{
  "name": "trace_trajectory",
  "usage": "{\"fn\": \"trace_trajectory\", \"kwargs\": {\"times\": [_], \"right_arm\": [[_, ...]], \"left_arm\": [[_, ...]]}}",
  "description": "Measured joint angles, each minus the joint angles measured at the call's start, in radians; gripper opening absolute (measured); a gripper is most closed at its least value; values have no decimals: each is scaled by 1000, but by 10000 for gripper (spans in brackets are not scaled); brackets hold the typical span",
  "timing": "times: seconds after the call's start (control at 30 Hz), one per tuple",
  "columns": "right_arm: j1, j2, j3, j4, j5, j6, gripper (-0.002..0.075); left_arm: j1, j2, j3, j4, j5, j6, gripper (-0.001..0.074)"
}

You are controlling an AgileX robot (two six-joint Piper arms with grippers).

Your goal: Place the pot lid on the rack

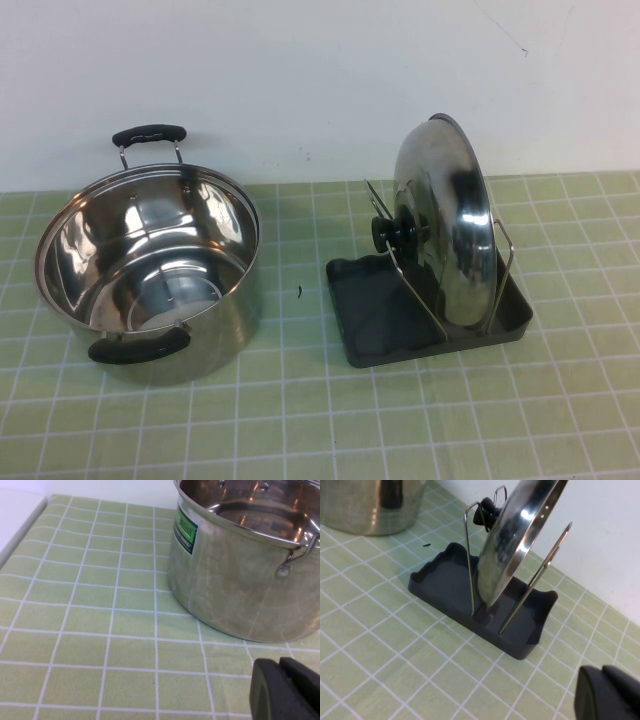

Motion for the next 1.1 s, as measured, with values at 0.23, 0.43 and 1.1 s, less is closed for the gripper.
{"fn": "trace_trajectory", "kwargs": {"times": [0.23,0.43,1.1], "right_arm": [[0,0,11,15,-86,-2,-1],[-7,-66,79,-96,-313,190,-1],[-122,-338,359,-711,-213,848,-1]], "left_arm": [[0,0,0,0,0,0,-2],[0,0,0,0,0,0,-2],[0,0,0,0,0,2,-2]]}}
